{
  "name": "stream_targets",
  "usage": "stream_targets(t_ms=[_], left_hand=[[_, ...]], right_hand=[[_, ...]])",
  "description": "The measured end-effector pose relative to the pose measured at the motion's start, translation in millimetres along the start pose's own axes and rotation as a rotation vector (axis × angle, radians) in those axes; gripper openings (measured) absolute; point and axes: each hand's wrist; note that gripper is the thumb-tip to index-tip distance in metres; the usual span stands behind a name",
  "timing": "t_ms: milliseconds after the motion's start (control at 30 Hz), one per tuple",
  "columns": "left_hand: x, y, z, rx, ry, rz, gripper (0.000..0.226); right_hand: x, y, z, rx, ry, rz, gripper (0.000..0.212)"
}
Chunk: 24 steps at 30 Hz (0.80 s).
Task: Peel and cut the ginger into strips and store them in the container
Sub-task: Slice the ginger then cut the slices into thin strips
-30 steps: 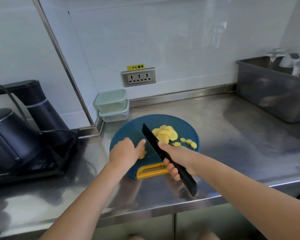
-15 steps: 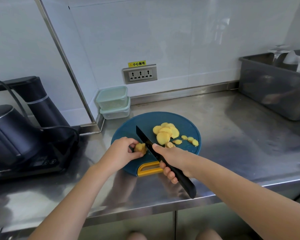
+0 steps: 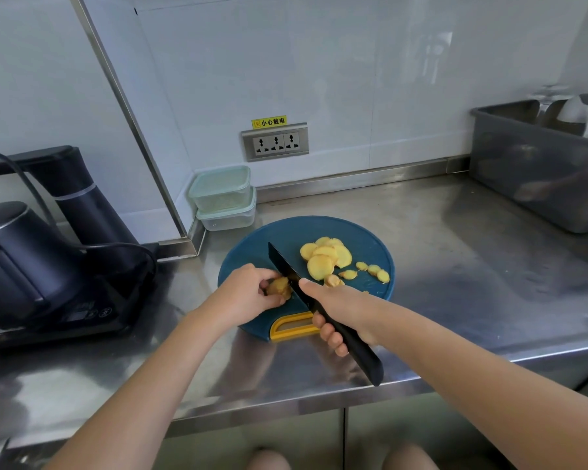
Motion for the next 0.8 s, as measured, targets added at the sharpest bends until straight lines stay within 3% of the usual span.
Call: stream_targets(t_ms=[200, 600, 800], left_hand=[[-2, -11, 2, 0.010, 0.100, 0.123, 0.039], [3, 10, -8, -0.130, 0.131, 0.051, 0.036], [0, 20, -7, -0.067, 0.062, -0.121, 0.043]], right_hand=[[-1, 3, 2, 0.015, 0.009, -0.016, 0.059], [-3, 12, 5, 0.057, 0.000, -0.065, 0.058], [-3, 14, 8, 0.072, 0.006, -0.072, 0.058]])
Point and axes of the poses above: each hand's wrist, its own x-axis towards the middle knuckle, its own y-axis out of the back of the hand, z = x × y, and after that the axes turned 3 degrees about y, right-handed
